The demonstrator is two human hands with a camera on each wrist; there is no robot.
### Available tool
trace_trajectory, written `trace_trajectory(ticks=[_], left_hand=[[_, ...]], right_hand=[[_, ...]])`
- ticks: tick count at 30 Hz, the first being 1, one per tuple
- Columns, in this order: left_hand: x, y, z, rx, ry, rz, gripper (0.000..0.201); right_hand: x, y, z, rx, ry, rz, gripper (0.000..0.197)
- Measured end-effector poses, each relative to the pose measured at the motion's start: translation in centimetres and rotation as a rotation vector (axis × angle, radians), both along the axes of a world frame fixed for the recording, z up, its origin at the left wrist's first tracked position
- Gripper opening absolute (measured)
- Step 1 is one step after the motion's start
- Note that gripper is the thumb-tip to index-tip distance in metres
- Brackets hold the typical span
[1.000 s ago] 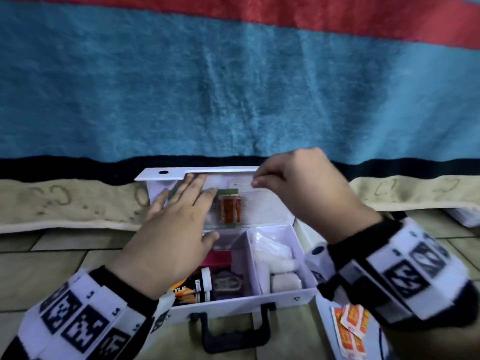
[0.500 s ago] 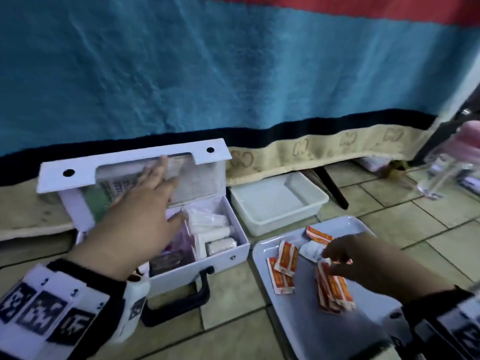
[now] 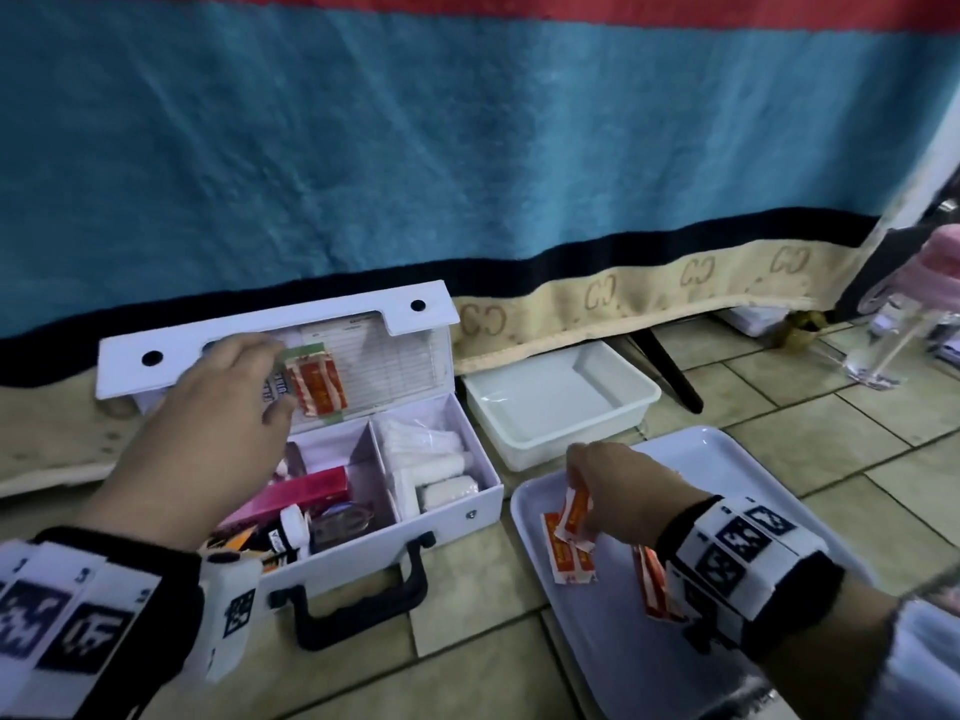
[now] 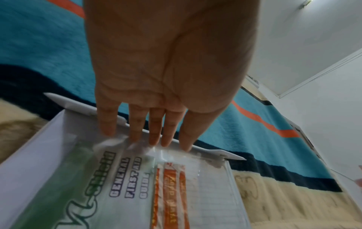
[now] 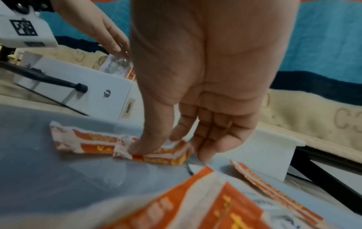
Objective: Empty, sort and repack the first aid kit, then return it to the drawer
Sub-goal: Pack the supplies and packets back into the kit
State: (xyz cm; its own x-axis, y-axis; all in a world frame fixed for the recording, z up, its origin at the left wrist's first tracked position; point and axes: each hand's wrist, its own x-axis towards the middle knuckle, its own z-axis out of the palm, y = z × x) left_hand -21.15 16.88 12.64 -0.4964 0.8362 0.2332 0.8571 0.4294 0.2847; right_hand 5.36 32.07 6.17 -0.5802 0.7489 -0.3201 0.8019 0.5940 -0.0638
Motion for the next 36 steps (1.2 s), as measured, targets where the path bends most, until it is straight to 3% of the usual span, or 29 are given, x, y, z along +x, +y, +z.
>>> trace_trajectory(ticks=[6, 9, 13, 16, 19, 24, 27, 31, 36], left_hand=[[-1.0, -0.3, 0.0, -0.038, -0.041, -0.017, 0.054], [-1.0, -0.2, -0.1, -0.057, -0.04, -0.025, 0.052], [-1.0, -0.2, -0.1, -0.073, -0.042, -0.022, 0.049], [-0.9, -0.4, -0.3, -0.064, -0.047, -0.039, 0.048], [-0.6, -0.6, -0.6, -0.064, -0.003, -0.068, 0.051], [-0.2, -0.9, -1.0, -0.113, 0.101, -0.06, 0.062], [-0.1, -1.0, -1.5, -0.128, 0.116, -0.063, 0.063], [-0.5, -1.2, -1.6, -0.128, 0.107, -0.085, 0.066], [-0.8, -1.5, -1.1, -0.138, 0.1, -0.097, 0.067]], right_hand=[[0.3, 1.2, 1.1, -0.025, 0.178, -0.006, 0.039], [0.2, 1.5, 4.6, -0.161, 0.362, -0.003, 0.038], [-3.0, 0.5, 6.7, -0.365, 0.605, 0.077, 0.016], [-7.0, -0.6, 5.5, -0.466, 0.573, 0.182, 0.018], [-10.6, -0.6, 4.3, -0.349, 0.561, 0.264, 0.014], [-14.0, 0.3, 5.6, -0.208, 1.095, 0.17, 0.015], [-15.4, 0.5, 6.8, -0.174, 1.285, 0.172, 0.017], [-17.0, 1.1, 7.3, 0.033, 1.152, 0.308, 0.011], [-17.6, 1.1, 6.8, 0.278, 0.74, 0.557, 0.016]])
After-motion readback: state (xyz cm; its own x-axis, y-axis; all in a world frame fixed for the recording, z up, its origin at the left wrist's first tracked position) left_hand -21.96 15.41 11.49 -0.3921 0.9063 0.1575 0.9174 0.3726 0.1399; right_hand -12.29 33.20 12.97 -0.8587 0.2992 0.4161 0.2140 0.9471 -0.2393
